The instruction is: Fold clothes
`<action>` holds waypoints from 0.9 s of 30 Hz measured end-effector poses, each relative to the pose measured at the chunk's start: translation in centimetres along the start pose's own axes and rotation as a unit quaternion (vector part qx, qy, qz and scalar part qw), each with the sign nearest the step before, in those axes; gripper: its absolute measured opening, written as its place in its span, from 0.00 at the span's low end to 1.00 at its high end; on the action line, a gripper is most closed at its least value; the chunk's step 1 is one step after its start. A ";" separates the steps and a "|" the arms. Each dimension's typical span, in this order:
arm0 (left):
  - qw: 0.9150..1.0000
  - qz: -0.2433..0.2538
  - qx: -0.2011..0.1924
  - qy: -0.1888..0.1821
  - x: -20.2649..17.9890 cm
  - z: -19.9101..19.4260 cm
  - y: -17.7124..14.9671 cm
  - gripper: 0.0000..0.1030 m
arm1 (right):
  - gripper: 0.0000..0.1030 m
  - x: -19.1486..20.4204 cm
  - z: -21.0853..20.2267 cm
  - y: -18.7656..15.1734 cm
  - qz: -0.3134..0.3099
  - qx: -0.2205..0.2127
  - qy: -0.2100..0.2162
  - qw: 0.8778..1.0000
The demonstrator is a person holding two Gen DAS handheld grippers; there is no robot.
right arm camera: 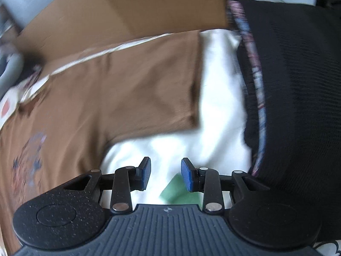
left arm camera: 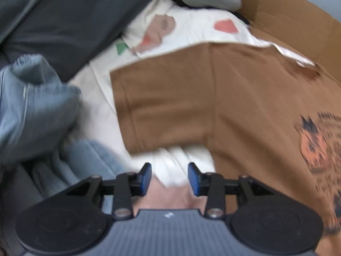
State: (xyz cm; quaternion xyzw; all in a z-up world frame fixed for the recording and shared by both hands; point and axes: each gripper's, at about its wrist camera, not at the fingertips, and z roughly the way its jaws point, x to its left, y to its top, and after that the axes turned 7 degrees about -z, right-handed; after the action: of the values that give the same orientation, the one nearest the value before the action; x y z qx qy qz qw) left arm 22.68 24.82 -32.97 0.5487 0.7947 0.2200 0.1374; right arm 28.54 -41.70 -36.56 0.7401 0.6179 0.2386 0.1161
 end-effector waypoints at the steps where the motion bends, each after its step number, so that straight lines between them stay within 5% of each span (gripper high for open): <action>1: 1.000 0.004 0.004 -0.003 -0.1 -0.3 -0.7 0.41 | 0.37 -0.4 0.2 0.2 0.013 -0.003 0.003 1.000; 11: 0.999 0.024 0.033 -0.010 -0.7 -3.9 -6.3 0.44 | 0.37 -2.3 2.6 1.8 0.145 -0.019 0.001 0.989; 17: 0.999 0.031 0.041 -0.013 -1.0 -5.2 -8.0 0.45 | 0.37 -1.1 3.0 2.6 0.148 -0.020 -0.047 0.988; 22: 0.998 0.032 0.047 -0.015 -1.3 -5.6 -8.8 0.45 | 0.36 -0.6 3.8 2.9 0.134 -0.012 -0.041 0.990; 27: 0.998 0.026 0.054 -0.022 -1.8 -5.3 -9.2 0.45 | 0.07 0.5 4.0 3.1 0.090 0.000 -0.038 0.995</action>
State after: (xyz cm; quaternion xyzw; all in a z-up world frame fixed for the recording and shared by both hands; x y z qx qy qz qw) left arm 13.40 19.34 -33.00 0.5801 0.7880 0.1681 0.1190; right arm 33.28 -41.38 -38.41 0.8013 0.5438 0.2198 0.1179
